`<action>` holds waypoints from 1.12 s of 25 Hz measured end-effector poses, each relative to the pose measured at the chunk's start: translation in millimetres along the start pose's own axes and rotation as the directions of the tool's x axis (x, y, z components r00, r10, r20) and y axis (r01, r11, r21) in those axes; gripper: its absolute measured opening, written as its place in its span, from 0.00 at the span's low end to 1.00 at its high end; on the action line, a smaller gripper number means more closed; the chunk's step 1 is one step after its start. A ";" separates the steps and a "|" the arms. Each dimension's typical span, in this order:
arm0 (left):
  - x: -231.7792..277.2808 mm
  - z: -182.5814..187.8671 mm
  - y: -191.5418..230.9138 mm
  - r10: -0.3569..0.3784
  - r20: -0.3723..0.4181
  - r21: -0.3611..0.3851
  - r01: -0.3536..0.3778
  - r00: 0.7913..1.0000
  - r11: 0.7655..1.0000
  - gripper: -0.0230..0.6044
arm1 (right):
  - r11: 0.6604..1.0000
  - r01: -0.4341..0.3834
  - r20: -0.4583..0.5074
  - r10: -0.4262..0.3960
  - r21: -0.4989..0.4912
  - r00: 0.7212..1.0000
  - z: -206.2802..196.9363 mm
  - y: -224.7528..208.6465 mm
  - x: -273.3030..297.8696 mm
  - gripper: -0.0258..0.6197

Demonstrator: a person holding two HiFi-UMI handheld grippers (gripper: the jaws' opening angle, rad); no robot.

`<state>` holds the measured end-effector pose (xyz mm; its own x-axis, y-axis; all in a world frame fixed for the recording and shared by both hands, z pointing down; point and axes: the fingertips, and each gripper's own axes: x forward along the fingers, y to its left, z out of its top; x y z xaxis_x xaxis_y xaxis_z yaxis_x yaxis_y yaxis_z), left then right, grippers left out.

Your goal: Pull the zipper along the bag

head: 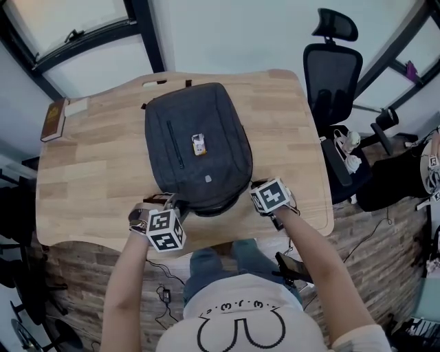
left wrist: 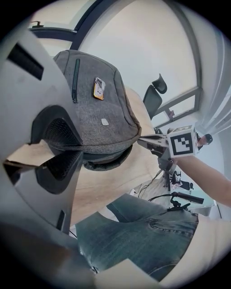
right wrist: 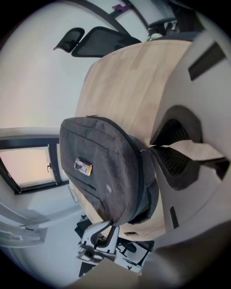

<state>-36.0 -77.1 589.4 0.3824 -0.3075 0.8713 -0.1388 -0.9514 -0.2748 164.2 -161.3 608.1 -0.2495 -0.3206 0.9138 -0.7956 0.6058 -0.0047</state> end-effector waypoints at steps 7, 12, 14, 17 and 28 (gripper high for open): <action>-2.9 -9.8 2.6 0.034 -0.033 -0.033 -0.035 0.999 0.999 0.13 | 0.998 -0.060 0.040 0.060 0.012 0.997 2.2 9.5 -0.6 0.12; -15.8 -13.9 -1.3 -0.002 -0.047 -0.121 -0.004 0.999 0.993 0.32 | 0.988 -0.152 0.039 0.152 0.016 0.988 1.3 38.4 -2.9 0.12; -19.5 -2.9 -4.1 -0.018 -0.027 -0.128 0.015 0.999 0.992 0.34 | 0.979 -0.202 0.031 0.203 -0.007 0.979 -0.2 57.3 -3.0 0.12; -17.3 14.9 -6.6 -0.031 0.004 -0.135 0.032 0.999 0.990 0.34 | 0.959 -0.272 0.018 0.274 -0.076 0.961 -0.9 90.4 -3.4 0.12; 2.5 11.3 -18.5 -0.092 -0.074 -0.225 0.074 0.993 0.971 0.14 | 0.919 -0.282 0.026 0.301 -0.276 0.953 -1.9 118.7 0.8 0.12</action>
<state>-22.2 -60.5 592.1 0.3249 -0.2162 0.9207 -0.3127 -0.9433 -0.1112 70.6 -88.3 609.1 -0.4914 -0.1422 0.8592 -0.5082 0.8480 -0.1503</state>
